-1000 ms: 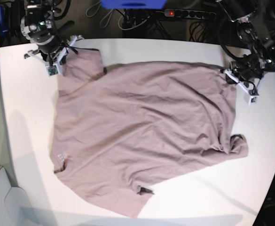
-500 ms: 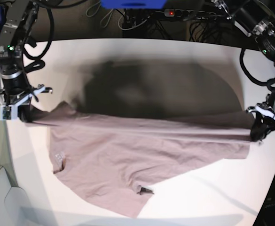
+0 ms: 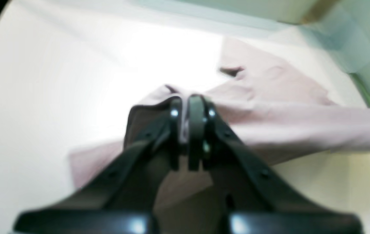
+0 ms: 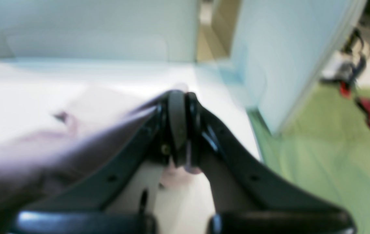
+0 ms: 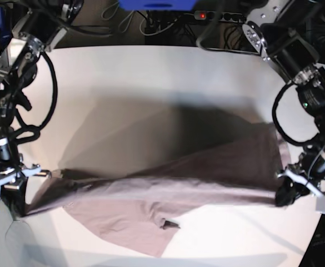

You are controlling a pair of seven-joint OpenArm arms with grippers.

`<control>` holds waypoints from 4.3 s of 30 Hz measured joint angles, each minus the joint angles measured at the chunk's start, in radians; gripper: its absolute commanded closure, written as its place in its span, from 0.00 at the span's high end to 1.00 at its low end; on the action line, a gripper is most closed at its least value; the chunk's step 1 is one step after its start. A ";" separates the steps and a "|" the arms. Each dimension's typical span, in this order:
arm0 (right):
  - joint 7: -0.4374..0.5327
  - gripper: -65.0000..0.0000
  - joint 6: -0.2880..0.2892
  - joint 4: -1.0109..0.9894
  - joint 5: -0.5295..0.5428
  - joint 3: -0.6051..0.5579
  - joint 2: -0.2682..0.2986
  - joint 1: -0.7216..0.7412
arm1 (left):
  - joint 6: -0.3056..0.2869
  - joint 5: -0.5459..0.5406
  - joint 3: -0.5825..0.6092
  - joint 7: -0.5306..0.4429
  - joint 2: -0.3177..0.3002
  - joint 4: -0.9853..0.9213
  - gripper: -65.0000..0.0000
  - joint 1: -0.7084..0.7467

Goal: Layout the t-shirt on the table in an organized manner, then fold the t-shirt properly
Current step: 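Lift the t-shirt by its shoulders with both grippers and fold it over, then swing the held t-shirt up and across with both grippers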

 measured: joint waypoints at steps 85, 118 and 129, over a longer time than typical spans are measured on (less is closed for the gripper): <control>0.341 0.00 0.282 0.011 0.688 0.483 0.233 -0.602 | -0.008 -0.120 0.222 0.056 0.109 0.309 0.01 0.360; 0.238 0.00 0.376 0.009 0.699 0.712 0.159 -0.562 | -0.006 -0.315 0.153 0.049 0.051 0.311 0.01 0.360; 0.224 0.00 0.373 0.010 0.700 0.656 0.215 -0.240 | -0.004 -0.276 0.356 -0.002 0.008 0.311 0.01 0.014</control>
